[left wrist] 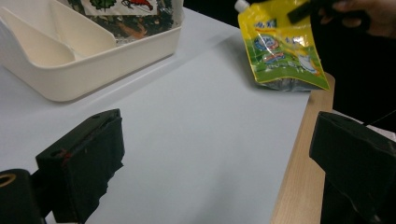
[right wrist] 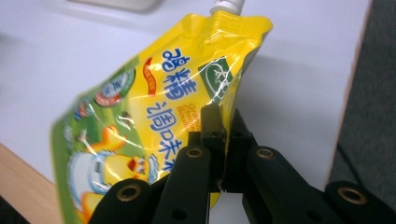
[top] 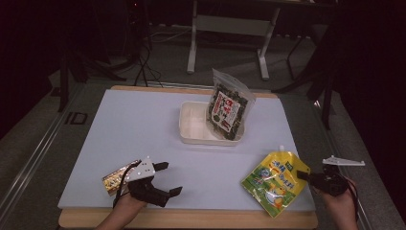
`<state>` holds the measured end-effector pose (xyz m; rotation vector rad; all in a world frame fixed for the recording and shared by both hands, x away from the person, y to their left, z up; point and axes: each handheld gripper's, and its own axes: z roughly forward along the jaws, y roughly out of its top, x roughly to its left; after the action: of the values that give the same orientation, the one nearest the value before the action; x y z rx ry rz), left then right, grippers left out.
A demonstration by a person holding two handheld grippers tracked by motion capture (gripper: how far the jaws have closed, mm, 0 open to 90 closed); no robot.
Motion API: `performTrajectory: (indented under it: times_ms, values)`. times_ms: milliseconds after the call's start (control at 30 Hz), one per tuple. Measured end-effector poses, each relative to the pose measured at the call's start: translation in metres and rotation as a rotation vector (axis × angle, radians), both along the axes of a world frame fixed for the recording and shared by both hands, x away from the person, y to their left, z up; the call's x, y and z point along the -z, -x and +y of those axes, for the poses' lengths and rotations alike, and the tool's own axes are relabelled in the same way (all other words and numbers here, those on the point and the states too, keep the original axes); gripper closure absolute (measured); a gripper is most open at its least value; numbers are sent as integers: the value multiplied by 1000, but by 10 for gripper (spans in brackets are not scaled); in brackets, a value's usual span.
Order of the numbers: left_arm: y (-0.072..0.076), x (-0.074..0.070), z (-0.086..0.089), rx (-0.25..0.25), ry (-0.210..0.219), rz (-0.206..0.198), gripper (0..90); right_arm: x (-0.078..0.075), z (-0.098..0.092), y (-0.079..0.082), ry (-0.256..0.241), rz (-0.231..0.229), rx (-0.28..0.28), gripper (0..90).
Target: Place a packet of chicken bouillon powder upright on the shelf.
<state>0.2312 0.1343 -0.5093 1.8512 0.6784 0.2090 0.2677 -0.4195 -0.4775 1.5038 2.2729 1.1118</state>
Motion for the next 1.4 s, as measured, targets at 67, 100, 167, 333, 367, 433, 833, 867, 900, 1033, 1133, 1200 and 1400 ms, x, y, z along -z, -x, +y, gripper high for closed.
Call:
performTrajectory:
  times_ms: [67,100,167,333,367,433,833,867,900,1033,1133,1200,1400]
  values:
    - [0,0,0,0,0,0,35,-11,6,0,-4,-31,-17,900]
    - [0,0,0,0,1,0,35,-16,10,0,-3,-48,-28,900]
    - [0,0,0,-1,1,-1,35,-26,19,-1,2,-78,-54,900]
    - [0,0,1,-1,1,-1,35,-43,44,-5,17,-127,-115,900]
    - [0,-1,1,-1,2,-2,35,-45,49,-6,20,-132,-127,900]
    - [1,-1,2,0,2,-2,35,-49,57,-8,22,-139,-145,900]
    - [0,1,1,5,-2,2,35,-64,87,-1,-5,-193,-246,900]
    - [0,1,1,4,1,5,35,-66,89,1,-2,-197,-250,900]
    - [0,1,1,3,1,6,35,-67,90,1,-5,-198,-258,900]
    - [0,1,1,6,-1,6,35,-71,94,6,4,-213,-283,900]
    - [1,1,1,6,3,8,35,-77,98,9,15,-219,-315,900]
    - [1,1,1,3,7,9,35,-79,100,11,14,-223,-334,900]
    - [0,1,1,1,9,12,35,-90,104,13,-37,-237,-372,900]
